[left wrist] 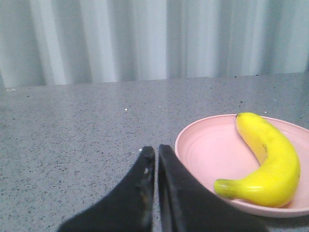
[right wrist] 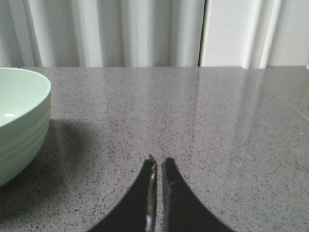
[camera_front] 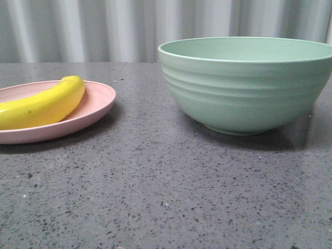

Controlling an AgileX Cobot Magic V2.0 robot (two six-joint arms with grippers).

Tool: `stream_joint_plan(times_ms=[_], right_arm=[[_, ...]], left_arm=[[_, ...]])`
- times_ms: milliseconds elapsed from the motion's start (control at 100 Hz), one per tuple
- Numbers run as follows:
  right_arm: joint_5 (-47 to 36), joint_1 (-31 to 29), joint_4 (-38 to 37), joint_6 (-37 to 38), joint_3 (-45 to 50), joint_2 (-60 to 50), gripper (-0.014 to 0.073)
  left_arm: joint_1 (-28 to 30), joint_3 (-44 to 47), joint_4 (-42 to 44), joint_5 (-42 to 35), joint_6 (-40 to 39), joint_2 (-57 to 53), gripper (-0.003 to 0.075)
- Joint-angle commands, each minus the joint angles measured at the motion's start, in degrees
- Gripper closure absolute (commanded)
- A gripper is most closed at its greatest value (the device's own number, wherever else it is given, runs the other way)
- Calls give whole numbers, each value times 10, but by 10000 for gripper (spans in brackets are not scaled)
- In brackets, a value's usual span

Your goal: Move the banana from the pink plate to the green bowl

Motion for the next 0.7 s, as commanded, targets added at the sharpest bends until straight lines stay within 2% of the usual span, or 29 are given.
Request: stream_joint_plan(times_ms=[0,190,340,410,460,520,530,570,630,690], right_arm=[[-19,-2,1,-3,-50,48,657],[-17,-2,10,-3,-116,136,657],[-26,-2,34,-3,-135,186,657],[-22,-2,45,-3,-135,196,657],[-22,-2,53,-3,-135,199,657],[-22,-2,58,-3,-135,200,657],[-22,-2,58,-3,-135,200,657],[-22,-2,60,-3,-135,200,657],[-22,-2,66,-3,-135,200,657],[-22,-2,69,-3,-135,200,657]], left_arm=[[1,-54,-6,-35,0,46,741],[1,-117,-6,-66,0,142,741],[1,-128,-8,-131,0,208,720],[1,-128,-8,-167,0,231,628],[1,-128,-8,-191,0,243,526],[1,-128,-8,-217,0,259,365],[1,-128,-8,-219,0,259,365],[1,-128,-10,-233,-1,270,282],[1,-128,-19,-244,-1,283,241],[1,-129,-20,-252,-1,296,245]])
